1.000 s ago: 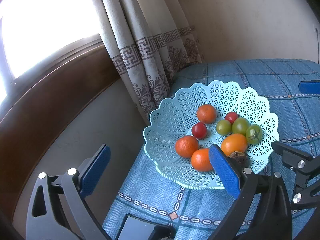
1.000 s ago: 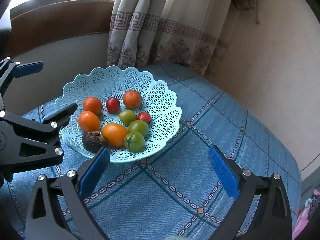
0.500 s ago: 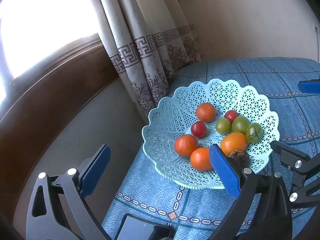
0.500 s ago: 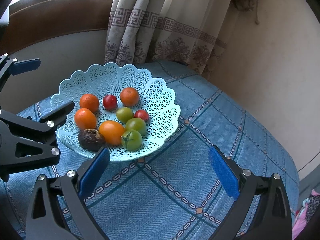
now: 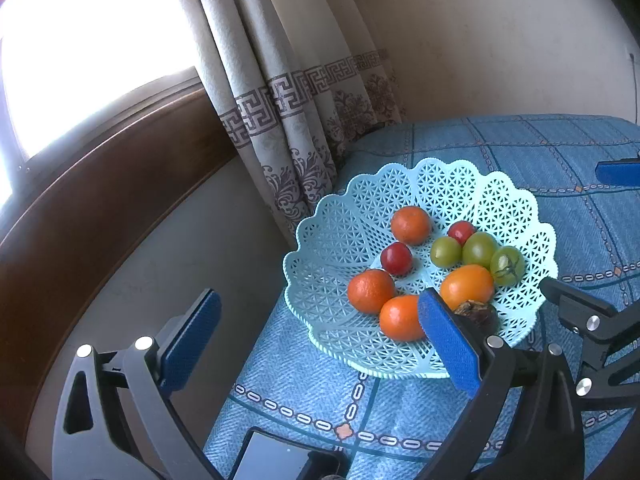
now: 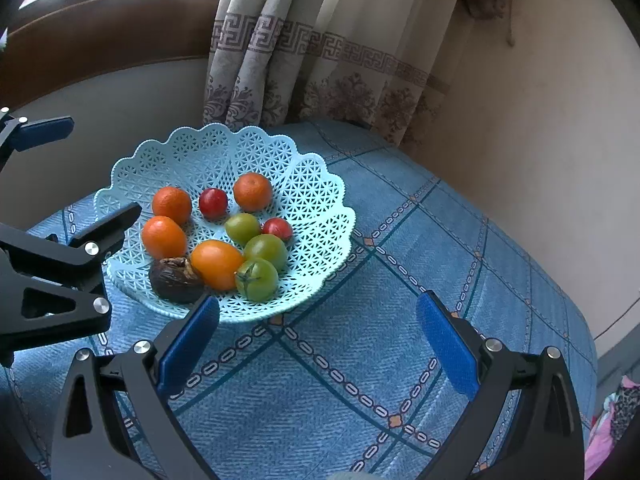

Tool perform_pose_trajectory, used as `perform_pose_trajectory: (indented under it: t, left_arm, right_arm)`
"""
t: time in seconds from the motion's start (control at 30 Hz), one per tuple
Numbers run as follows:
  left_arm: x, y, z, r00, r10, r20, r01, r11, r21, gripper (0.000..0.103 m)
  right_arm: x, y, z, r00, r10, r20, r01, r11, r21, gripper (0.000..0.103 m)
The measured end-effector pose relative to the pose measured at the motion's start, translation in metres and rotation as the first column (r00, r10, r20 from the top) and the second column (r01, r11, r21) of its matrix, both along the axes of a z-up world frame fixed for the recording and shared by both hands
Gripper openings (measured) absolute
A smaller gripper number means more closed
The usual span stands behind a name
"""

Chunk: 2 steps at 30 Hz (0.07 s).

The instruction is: Organize fruits

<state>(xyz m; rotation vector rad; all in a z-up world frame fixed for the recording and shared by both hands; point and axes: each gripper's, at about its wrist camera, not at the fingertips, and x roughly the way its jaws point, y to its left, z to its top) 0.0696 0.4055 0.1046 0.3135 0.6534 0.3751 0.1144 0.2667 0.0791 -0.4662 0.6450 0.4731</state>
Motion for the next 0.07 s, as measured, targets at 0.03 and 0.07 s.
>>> perform_pose_trajectory:
  t: [0.03, 0.07]
  left_arm:
    - [0.0004, 0.0002, 0.0009, 1.0, -0.001, 0.0, 0.001, 1.0, 0.0, 0.1]
    - [0.0002, 0.0, 0.001, 1.0, -0.002, 0.0, 0.002, 1.0, 0.0, 0.1]
  right_arm:
    - [0.0001, 0.0, -0.0001, 1.0, 0.0, 0.0, 0.0, 1.0, -0.001, 0.098]
    - [0.0001, -0.0002, -0.0002, 1.0, 0.0, 0.0, 0.0, 1.0, -0.002, 0.098]
